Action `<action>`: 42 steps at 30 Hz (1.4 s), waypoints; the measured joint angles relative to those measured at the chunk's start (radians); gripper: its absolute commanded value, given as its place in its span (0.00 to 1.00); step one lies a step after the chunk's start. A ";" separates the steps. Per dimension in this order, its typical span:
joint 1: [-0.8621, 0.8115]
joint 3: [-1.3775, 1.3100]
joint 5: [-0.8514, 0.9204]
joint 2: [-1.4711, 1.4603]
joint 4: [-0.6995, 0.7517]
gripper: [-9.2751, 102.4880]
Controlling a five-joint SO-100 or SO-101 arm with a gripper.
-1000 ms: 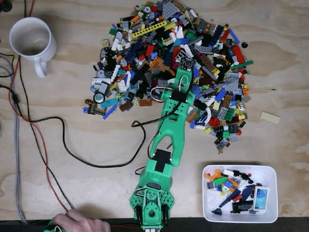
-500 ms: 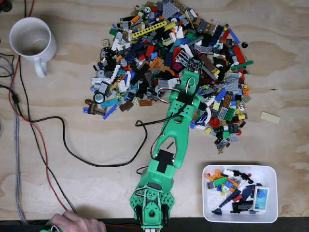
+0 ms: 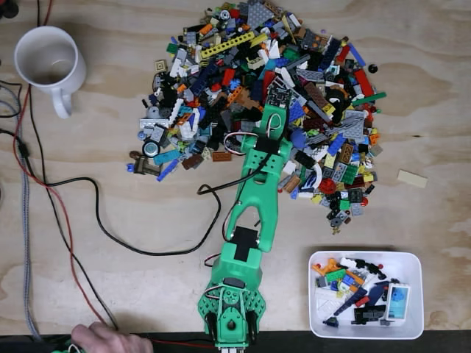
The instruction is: Find the closest Lego and put it in the bin.
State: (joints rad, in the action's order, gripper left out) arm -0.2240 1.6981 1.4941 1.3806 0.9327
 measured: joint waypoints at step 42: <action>-1.261 0.634 0.341 0.946 -0.179 0.24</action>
State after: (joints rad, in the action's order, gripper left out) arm -1.4849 2.3317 1.8346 2.3270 0.7532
